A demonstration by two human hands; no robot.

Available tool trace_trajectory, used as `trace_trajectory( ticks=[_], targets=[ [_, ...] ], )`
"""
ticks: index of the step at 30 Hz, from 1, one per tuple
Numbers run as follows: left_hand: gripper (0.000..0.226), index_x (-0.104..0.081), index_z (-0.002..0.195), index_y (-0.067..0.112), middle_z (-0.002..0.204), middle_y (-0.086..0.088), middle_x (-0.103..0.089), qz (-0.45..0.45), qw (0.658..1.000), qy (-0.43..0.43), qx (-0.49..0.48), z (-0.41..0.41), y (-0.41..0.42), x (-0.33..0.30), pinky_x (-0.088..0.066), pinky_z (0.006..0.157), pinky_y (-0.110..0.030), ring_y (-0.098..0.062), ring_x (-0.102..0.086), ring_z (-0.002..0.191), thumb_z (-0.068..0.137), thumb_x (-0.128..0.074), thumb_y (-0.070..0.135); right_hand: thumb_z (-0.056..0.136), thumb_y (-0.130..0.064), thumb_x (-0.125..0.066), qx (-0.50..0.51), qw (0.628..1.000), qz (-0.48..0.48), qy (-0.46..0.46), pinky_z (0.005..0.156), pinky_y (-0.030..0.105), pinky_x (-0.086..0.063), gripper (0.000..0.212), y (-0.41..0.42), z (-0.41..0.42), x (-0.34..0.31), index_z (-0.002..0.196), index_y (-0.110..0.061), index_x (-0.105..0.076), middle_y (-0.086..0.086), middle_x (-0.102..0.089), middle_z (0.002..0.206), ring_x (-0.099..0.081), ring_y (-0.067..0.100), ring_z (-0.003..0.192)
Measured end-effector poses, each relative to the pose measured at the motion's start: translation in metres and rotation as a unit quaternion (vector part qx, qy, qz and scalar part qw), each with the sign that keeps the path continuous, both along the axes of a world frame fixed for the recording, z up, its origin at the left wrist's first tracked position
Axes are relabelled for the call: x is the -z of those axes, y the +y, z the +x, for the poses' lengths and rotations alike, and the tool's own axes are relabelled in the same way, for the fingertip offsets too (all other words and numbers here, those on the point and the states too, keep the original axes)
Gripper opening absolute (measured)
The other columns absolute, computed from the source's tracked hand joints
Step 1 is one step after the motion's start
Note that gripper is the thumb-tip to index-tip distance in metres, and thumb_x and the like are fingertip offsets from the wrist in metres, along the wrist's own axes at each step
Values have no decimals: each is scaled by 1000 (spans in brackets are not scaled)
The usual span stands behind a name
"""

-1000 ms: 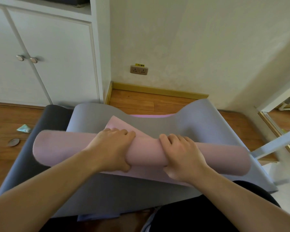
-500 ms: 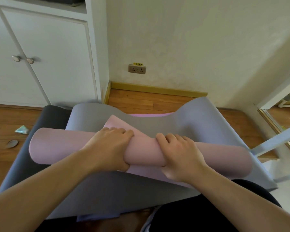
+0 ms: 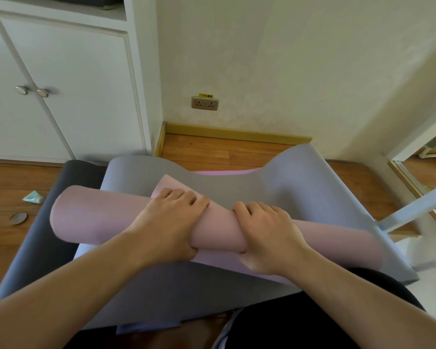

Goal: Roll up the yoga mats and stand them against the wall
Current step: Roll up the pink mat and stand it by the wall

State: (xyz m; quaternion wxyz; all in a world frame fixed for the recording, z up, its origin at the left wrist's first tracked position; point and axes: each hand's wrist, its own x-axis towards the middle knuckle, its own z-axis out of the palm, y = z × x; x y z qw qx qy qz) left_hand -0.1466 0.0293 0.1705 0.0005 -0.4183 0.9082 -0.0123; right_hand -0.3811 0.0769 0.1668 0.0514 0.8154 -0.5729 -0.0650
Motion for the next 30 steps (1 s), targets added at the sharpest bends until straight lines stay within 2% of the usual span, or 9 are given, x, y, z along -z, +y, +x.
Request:
trace_trajectory(
  ticks=[5,10,13,16,18,21,24,26,30],
  targets=[
    [76,-56,128,20,114,-3,-64,-37,999,-32,-16,-8,-2,11,-52,85,-39,-27,-62,98,61,-80,47,66,-52,-70,10,1000,-4,-25,64,38,-53,56,1,0,-2,111,-24,-50,-3,-64,93,-63,27,80],
    [82,-39,142,35,122,10,-66,69,996,38,-40,3,-7,-7,-41,77,-30,-19,-63,102,71,-73,58,56,-65,-89,7,1000,1,5,81,42,-56,100,4,2,0,133,-20,-44,0,-63,112,-63,27,95],
    [83,-39,142,39,128,14,-63,98,994,39,-40,5,-4,-14,-44,82,-29,-15,-61,108,71,-73,65,58,-47,-86,-11,1000,-23,-6,65,36,-47,76,4,4,7,115,-20,-45,0,-64,95,-63,27,79],
    [90,-48,140,30,131,4,-57,12,1000,5,-16,1,1,-6,-47,99,-38,-22,-57,115,63,-78,66,55,-36,-75,1,1000,-14,-16,57,34,-46,54,1,3,0,100,-20,-47,0,-61,84,-59,27,69],
    [97,-56,132,20,119,-5,-60,-35,999,-29,-15,-5,3,5,-52,90,-43,-29,-60,105,49,-89,58,59,-39,-69,15,1000,-13,-21,58,36,-50,48,0,1,-5,100,-22,-49,-1,-62,85,-59,26,71],
    [86,-60,124,16,106,-6,-67,-54,998,-8,-20,-8,-1,11,-54,81,-42,-29,-65,92,46,-89,41,62,-41,-70,17,999,-27,-22,64,37,-49,59,1,1,-4,114,-21,-51,1,-62,95,-61,28,79],
    [82,-51,133,23,112,3,-69,-20,999,29,-19,-4,-5,2,-47,96,-36,-23,-68,101,60,-78,47,63,-50,-83,8,999,-35,9,80,45,-53,89,4,2,-4,137,-16,-46,6,-61,116,-62,33,97],
    [82,-44,139,29,115,8,-69,20,998,49,-13,0,-5,-8,-39,92,-29,-18,-65,104,67,-74,54,56,-59,-91,18,999,-31,16,86,47,-55,106,4,2,-5,140,-16,-43,7,-62,120,-63,33,101],
    [75,-45,133,32,121,9,-65,37,998,59,-5,2,-2,-14,-35,89,-29,-19,-61,109,69,-72,61,52,-46,-91,6,999,-37,20,65,39,-47,83,4,4,-1,115,-18,-46,5,-62,95,-61,30,77]
  ],
)
